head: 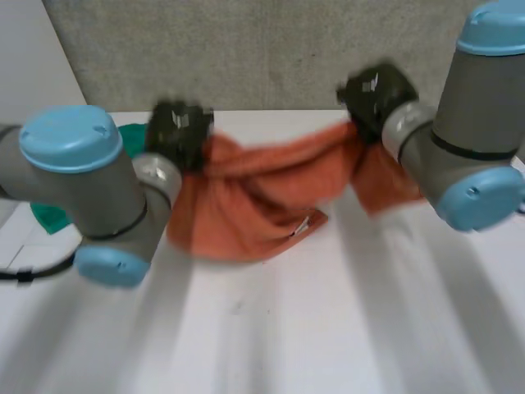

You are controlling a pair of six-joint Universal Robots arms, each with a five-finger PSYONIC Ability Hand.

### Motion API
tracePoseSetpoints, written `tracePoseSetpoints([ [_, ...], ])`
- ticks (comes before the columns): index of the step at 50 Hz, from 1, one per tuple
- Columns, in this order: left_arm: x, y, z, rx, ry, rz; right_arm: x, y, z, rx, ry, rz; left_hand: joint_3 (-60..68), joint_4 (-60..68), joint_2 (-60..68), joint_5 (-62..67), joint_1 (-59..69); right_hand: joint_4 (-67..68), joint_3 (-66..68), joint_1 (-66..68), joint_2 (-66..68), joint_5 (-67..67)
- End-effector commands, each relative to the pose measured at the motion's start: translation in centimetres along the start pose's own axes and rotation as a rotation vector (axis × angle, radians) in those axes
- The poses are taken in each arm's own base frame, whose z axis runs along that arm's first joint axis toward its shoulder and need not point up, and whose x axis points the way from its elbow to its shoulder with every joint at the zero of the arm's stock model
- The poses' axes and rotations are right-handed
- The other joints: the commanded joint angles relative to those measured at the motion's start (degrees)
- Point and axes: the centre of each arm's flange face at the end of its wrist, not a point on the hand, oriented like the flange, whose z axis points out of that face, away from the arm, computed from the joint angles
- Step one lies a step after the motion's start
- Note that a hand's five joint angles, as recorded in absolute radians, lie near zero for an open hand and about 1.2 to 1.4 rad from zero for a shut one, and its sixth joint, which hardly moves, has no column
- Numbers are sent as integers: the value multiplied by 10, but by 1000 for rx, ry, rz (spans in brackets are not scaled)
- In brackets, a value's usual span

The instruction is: Fold the laundry.

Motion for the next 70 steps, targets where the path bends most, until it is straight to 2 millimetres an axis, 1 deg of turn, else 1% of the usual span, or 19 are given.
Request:
tracePoseSetpoints([
  [1,-44,-97,26,590,-358,115,55,-64,28,472,376,-10,117,112,114,157,155,119,127,257,131,147],
  [4,-42,-106,19,611,-362,119,61,-77,24,544,426,-10,117,112,114,157,155,119,127,257,131,147],
  [8,-28,-86,11,509,-291,127,51,-66,21,495,366,-18,117,112,114,157,155,119,127,257,131,147],
  [12,-7,-52,-2,374,-192,146,26,-37,21,344,225,-14,117,112,114,157,155,119,127,257,131,147],
  [13,4,-37,-9,316,-144,154,12,-20,22,264,159,-10,117,112,114,157,155,119,127,257,131,147],
  [16,21,-16,-21,231,-70,167,-10,9,21,131,55,-1,117,112,114,157,155,119,127,257,131,147],
  [17,30,-4,-29,178,-25,176,-25,27,19,43,-13,7,117,112,114,157,155,119,127,257,131,147],
  [20,44,21,-41,82,43,195,-45,53,11,-89,-110,28,112,107,110,152,151,119,127,257,131,147],
  [21,54,41,-48,9,88,209,-50,60,9,-117,-133,31,105,100,103,146,144,119,127,257,131,147],
  [25,72,72,-65,-130,158,228,-69,83,-4,-216,-214,38,48,43,46,89,87,119,127,257,131,147],
  [28,77,81,-73,-187,178,240,-76,92,-12,-252,-243,41,16,11,14,57,55,119,127,257,131,147],
  [29,77,82,-77,-211,185,247,-78,95,-13,-261,-248,42,-39,-44,-41,1,0,119,127,257,131,147],
  [33,74,76,-82,-225,192,243,-80,101,-22,-291,-262,51,-188,-193,-191,-148,-150,119,127,257,131,147],
  [40,45,31,-93,-132,126,133,-81,101,-40,-286,-255,75,-523,-528,-526,-483,-485,119,127,257,131,147],
  [45,19,17,-97,-108,60,39,-85,108,-48,-275,-246,104,-554,-559,-556,-514,-516,119,127,257,131,147],
  [48,3,27,-95,-142,50,6,-78,112,-50,-272,-229,169,-554,-559,-557,-514,-516,119,127,257,131,147],
  [56,-19,65,-96,-307,188,-39,-49,117,-43,-271,-173,379,-531,-536,-533,-490,-492,119,127,257,131,147],
  [64,-36,89,-87,-343,279,-89,-29,127,-38,-289,-158,380,-519,-524,-521,-479,-480,119,127,257,131,147],
  [70,-36,103,-84,-371,311,-45,-30,131,-37,-289,-175,354,-519,-524,-521,-479,-480,119,127,257,131,147],
])
